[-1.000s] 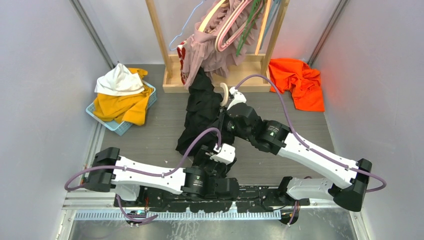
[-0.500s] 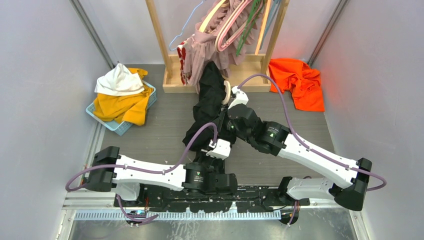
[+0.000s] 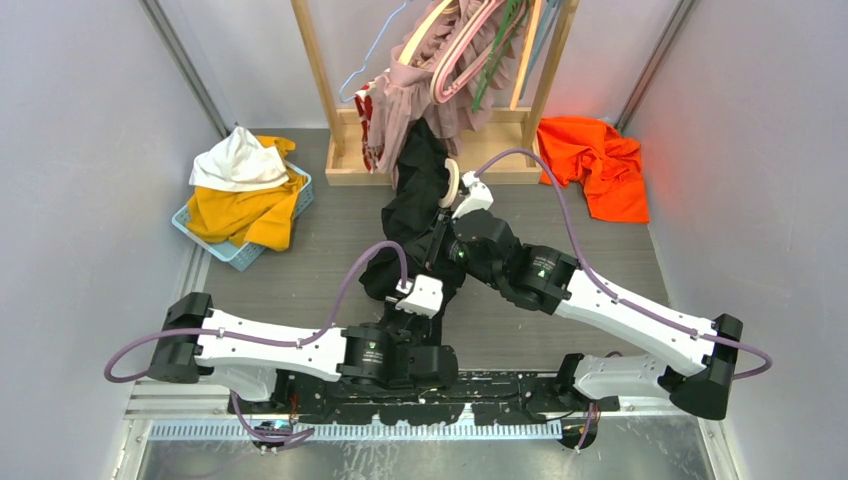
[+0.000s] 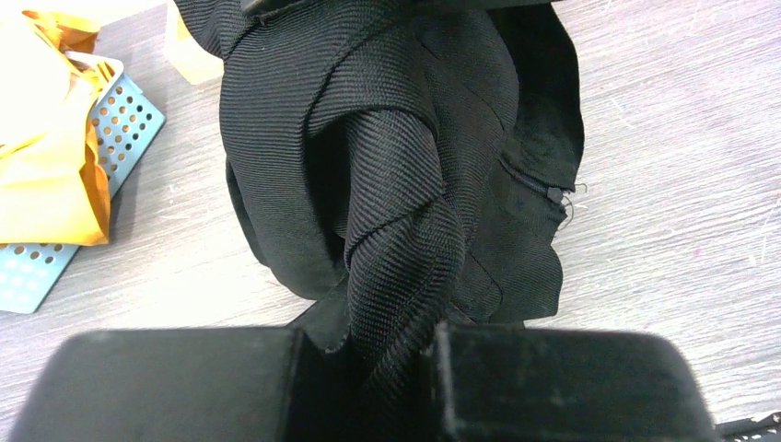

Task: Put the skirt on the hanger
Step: Adjust the skirt on the hanger.

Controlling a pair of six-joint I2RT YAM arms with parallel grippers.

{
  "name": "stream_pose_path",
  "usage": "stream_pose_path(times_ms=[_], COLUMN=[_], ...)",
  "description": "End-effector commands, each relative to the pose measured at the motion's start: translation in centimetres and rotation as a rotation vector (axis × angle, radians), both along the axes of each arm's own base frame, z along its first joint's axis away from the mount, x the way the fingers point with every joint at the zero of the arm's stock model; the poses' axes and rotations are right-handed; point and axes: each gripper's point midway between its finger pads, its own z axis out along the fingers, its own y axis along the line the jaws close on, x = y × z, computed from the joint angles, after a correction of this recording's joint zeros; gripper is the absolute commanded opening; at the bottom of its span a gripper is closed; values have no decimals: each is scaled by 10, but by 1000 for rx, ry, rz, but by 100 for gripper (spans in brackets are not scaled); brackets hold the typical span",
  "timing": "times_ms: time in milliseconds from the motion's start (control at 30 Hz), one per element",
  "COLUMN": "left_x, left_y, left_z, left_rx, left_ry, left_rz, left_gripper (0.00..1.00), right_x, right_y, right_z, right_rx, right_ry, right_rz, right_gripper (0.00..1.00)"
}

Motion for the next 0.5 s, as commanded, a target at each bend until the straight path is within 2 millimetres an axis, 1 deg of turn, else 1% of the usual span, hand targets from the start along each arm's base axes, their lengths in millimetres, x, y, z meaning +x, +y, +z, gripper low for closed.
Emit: stream_pose_path(times_ms=[0,100,167,300,333,400,467], left_x=[16,16,14,11,10,9,9], left_y=[28,35,39,42,43,48,52], left_z=[19,17,14,10,10,9,10], left_rx=[-62,-72,-83,-85,-84,-74,-73], left_ry=[-63,-61,-60,-66,-67,-70,-70], left_rz=[86,89,87,78,79,86,94], left_gripper=[0,0,0,0,0,0,0], right_x=[-37,-40,-43,-45,-45,-47,-47], right_y=[13,11,10,2,0,-3,-8], right_z=[31,33,33,33,34,37,41], right_rx=[72,55,51,24,14,5,3], right_ry=[-13,-18,-17,-27,-31,-41,-49], right_rz=[182,201,216,218,217,228,220], right_gripper=[21,23,33,39,42,43,47])
